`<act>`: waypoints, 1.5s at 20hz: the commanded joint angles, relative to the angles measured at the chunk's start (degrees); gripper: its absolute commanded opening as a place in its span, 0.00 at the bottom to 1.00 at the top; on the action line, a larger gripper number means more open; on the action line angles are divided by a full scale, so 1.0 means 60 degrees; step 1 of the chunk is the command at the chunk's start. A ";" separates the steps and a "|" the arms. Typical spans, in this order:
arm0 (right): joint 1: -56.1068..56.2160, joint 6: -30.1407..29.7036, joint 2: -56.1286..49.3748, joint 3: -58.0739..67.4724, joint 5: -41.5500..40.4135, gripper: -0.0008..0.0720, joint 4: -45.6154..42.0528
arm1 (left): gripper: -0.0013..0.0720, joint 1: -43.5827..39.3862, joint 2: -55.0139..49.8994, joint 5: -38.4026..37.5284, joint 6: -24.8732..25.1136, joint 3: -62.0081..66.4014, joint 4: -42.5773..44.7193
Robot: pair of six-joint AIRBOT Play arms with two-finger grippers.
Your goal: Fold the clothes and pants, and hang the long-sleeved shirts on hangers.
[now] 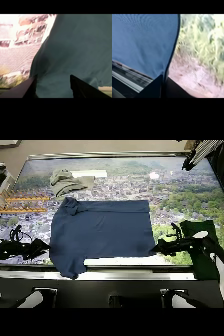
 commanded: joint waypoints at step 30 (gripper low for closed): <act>0.1953 0.0761 0.2565 0.3242 -0.1661 0.05 0.1348 | 0.04 -0.1519 0.0178 0.0543 -0.0408 0.3898 -0.1286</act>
